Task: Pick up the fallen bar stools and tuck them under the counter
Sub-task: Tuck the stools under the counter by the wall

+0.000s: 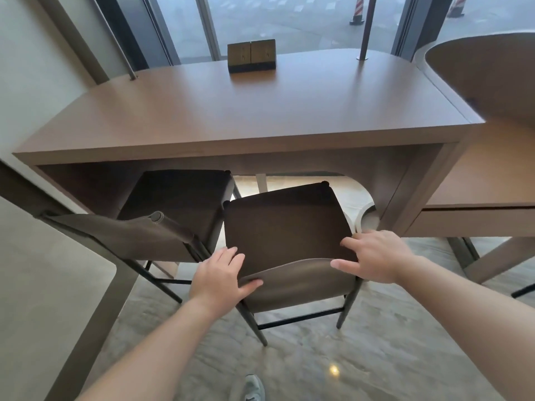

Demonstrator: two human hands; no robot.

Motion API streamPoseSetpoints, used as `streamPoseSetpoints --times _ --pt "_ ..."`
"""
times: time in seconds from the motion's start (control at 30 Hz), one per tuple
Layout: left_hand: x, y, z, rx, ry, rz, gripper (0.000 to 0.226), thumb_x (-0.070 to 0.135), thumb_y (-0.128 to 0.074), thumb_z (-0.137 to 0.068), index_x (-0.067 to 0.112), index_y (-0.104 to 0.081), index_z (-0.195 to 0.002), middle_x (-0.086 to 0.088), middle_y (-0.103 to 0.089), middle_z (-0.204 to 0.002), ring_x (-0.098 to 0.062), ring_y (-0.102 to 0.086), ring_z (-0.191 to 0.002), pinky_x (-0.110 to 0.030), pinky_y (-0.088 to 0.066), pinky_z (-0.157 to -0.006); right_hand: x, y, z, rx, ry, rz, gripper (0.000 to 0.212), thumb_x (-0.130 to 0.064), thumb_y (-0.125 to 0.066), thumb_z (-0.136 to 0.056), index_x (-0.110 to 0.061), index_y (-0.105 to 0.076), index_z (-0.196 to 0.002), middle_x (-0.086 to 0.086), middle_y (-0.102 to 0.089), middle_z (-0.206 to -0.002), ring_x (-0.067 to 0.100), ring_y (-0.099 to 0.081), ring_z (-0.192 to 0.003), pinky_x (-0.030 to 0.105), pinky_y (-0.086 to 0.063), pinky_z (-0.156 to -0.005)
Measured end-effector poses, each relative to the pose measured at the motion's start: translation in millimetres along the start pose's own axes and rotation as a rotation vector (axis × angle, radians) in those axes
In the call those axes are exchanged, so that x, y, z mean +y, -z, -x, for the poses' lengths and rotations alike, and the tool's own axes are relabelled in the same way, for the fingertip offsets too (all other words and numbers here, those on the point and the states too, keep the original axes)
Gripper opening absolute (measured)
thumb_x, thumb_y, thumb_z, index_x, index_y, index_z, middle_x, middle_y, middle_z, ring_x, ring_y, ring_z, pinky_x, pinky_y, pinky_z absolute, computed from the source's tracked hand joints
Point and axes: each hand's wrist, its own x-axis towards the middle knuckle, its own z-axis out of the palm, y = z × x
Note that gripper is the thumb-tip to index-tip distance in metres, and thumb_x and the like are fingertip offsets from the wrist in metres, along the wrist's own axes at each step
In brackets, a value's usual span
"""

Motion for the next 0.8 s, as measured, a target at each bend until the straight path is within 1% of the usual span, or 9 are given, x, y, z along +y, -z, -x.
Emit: streamPoseSetpoints --times 0.1,0.17,0.23,0.37,0.5,0.57,0.63,0.73,0.8 --pt "1.4 -1.1 -0.4 0.060 -0.011 0.060 0.069 0.068 -0.053 -0.075 0.007 -0.075 -0.098 -0.012 -0.071 -0.113 -0.031 -0.066 -0.108 -0.043 -0.059 -0.074 -0.2 0.7 1.9 0.019 -0.011 -0.005 0.095 -0.096 -0.001 -0.070 -0.031 -0.060 -0.108 -0.011 -0.058 -0.080 0.016 -0.052 -0.081 0.035 -0.033 -0.062" --pt "0.6 -2.7 -0.6 0.069 -0.017 0.068 0.065 0.067 -0.054 -0.075 0.009 -0.075 -0.096 -0.009 -0.072 -0.112 -0.029 -0.067 -0.108 -0.041 -0.059 -0.073 -1.6 0.3 2.2 0.035 -0.018 0.007 0.096 -0.096 0.000 -0.070 -0.031 -0.061 -0.106 -0.012 -0.056 -0.077 0.016 -0.052 -0.080 0.035 -0.032 -0.063" --pt "1.2 -2.8 -1.4 0.074 -0.024 0.072 0.062 0.067 -0.054 -0.076 0.011 -0.076 -0.093 -0.007 -0.072 -0.110 -0.028 -0.067 -0.107 -0.038 -0.059 -0.071 -0.1 -2.0 3.4 0.041 -0.019 0.010 0.098 -0.097 0.001 -0.068 -0.031 -0.062 -0.105 -0.012 -0.059 -0.079 0.016 -0.055 -0.082 0.036 -0.036 -0.065" --pt "7.6 -2.7 -8.2 0.093 -0.045 0.078 0.059 0.066 -0.056 -0.076 0.013 -0.076 -0.091 -0.005 -0.073 -0.109 -0.027 -0.067 -0.106 -0.036 -0.059 -0.069 9.6 -2.9 5.4 0.048 -0.038 -0.003 0.101 -0.097 0.002 -0.066 -0.031 -0.063 -0.105 -0.012 -0.064 -0.085 0.015 -0.061 -0.088 0.036 -0.045 -0.074" --pt "8.1 -4.2 -25.0 0.094 -0.064 0.088 0.060 0.066 -0.060 -0.074 0.011 -0.075 -0.093 -0.007 -0.072 -0.111 -0.028 -0.066 -0.108 -0.038 -0.060 -0.069 13.8 -2.9 13.7 0.052 -0.065 -0.020 0.099 -0.096 0.005 -0.065 -0.032 -0.061 -0.100 -0.014 -0.062 -0.081 0.015 -0.060 -0.087 0.037 -0.045 -0.076" --pt "5.7 -5.3 -36.9 0.057 -0.058 0.112 0.060 0.063 -0.070 -0.072 0.010 -0.075 -0.101 -0.008 -0.070 -0.117 -0.028 -0.064 -0.114 -0.043 -0.060 -0.075 13.9 -1.4 18.1 0.057 -0.077 -0.016 0.095 -0.095 0.005 -0.066 -0.032 -0.059 -0.097 -0.014 -0.058 -0.078 0.016 -0.059 -0.084 0.036 -0.043 -0.071" --pt "2.8 -6.0 -50.0 0.005 -0.041 0.119 0.064 0.059 -0.077 -0.071 0.012 -0.071 -0.113 -0.008 -0.065 -0.128 -0.026 -0.057 -0.124 -0.046 -0.056 -0.089 14.4 -0.6 21.5 0.053 -0.092 -0.007 0.091 -0.094 0.001 -0.068 -0.032 -0.059 -0.097 -0.013 -0.058 -0.079 0.016 -0.058 -0.083 0.035 -0.038 -0.065" --pt "-0.1 -6.5 -71.5 -0.078 -0.049 0.109 0.075 0.066 -0.069 -0.075 0.016 -0.061 -0.131 -0.005 -0.053 -0.143 -0.022 -0.043 -0.137 -0.043 -0.042 -0.105 16.1 -0.3 23.8 0.049 -0.134 0.004 0.085 -0.092 -0.003 -0.072 -0.032 -0.059 -0.096 -0.013 -0.056 -0.078 0.016 -0.054 -0.079 0.035 -0.032 -0.062" --pt "-1.8 -6.9 -86.9 -0.129 -0.064 0.093 0.080 0.071 -0.060 -0.078 0.019 -0.053 -0.139 -0.002 -0.047 -0.149 -0.019 -0.035 -0.141 -0.041 -0.035 -0.111 17.3 -1.5 24.0 0.050 -0.156 0.003 0.085 -0.091 -0.003 -0.072 -0.032 -0.059 -0.094 -0.013 -0.054 -0.075 0.016 -0.051 -0.076 0.035 -0.034 -0.062"
